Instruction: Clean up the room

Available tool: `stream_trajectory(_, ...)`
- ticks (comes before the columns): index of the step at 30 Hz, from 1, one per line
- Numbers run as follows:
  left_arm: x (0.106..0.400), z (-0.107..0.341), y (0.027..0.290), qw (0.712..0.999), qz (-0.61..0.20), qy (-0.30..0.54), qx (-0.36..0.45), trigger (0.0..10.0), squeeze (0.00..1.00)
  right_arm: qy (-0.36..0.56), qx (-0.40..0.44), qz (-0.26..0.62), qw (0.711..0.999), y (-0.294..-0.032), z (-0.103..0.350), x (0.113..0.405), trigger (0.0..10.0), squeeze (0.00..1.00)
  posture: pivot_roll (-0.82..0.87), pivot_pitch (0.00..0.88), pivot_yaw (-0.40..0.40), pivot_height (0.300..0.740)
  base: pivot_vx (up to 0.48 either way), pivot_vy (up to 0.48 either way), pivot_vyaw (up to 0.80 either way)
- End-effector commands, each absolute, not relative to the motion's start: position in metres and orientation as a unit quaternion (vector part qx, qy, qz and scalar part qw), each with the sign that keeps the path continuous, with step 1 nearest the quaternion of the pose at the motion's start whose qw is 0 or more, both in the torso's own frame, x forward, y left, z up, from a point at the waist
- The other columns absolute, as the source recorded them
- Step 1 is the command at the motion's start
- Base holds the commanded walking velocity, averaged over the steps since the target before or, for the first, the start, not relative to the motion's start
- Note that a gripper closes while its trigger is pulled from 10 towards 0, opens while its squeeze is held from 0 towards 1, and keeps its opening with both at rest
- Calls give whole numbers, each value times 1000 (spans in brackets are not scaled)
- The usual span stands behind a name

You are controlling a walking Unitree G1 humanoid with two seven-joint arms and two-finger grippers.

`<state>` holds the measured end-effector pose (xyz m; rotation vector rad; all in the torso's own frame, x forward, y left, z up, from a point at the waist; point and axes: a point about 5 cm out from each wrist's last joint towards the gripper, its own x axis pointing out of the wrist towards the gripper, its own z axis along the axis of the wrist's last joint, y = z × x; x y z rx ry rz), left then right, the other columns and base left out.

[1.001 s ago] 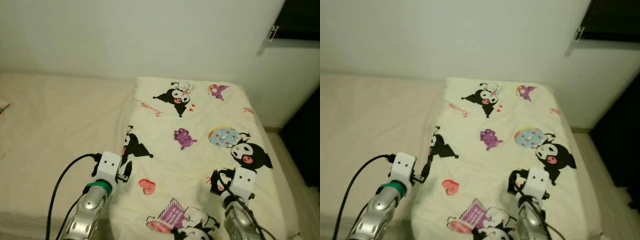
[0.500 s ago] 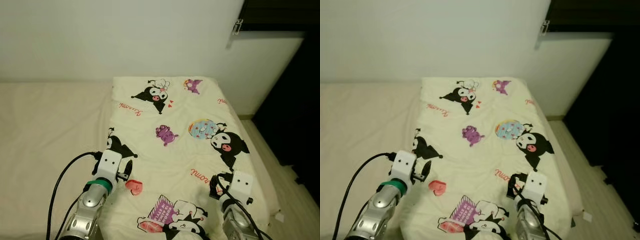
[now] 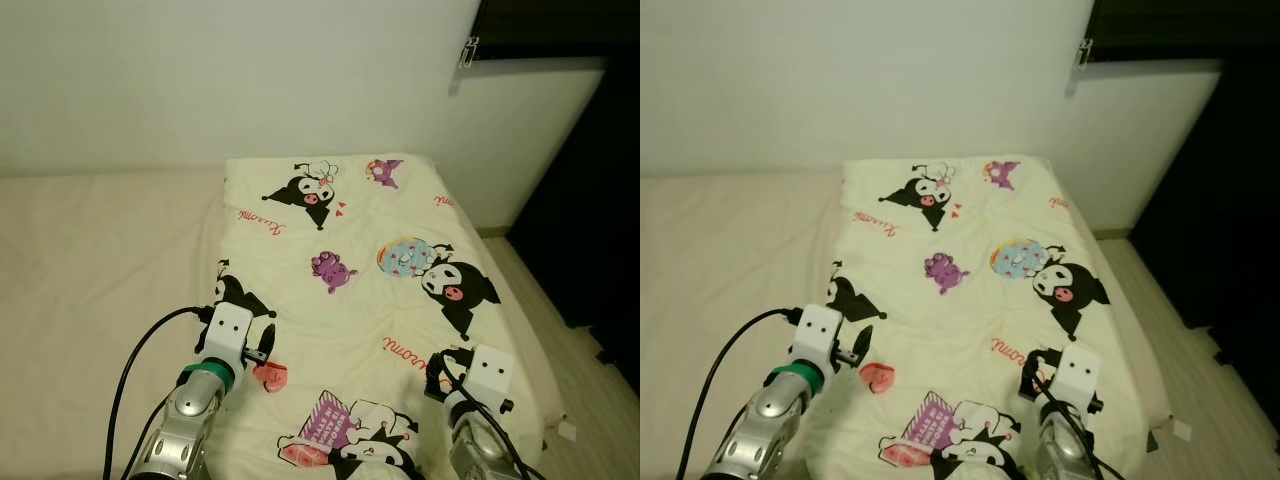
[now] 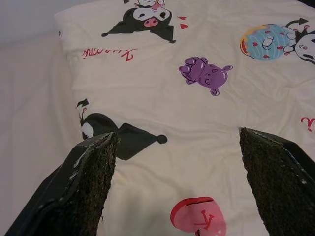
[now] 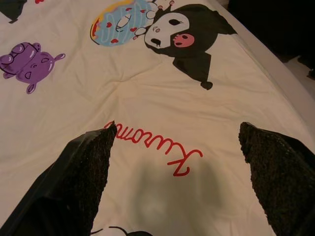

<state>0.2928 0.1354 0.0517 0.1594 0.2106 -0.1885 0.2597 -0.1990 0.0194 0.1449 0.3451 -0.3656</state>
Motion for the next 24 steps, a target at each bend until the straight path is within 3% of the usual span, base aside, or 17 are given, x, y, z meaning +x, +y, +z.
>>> stream_trajectory(1, 288, 46, 139, 986, -87, 119, 73, 10000, 0, 179, 72, -180, 965, -197, 17, 258, 10000, 0, -3, 0, 78, 740, -311, 0, 0)
stream_trajectory(13, 287, 45, 139, 986, -87, 120, 71, 10000, 0, 181, 68, -176, 965, -198, 17, 257, 10000, 0, -5, 0, 72, 740, -319, 0, 0)
stream_trajectory(24, 288, 43, 141, 985, -84, 132, 78, 10000, 0, 190, 65, -165, 966, -196, 17, 260, 10000, 0, -5, 0, 72, 740, 0, 0, 0)
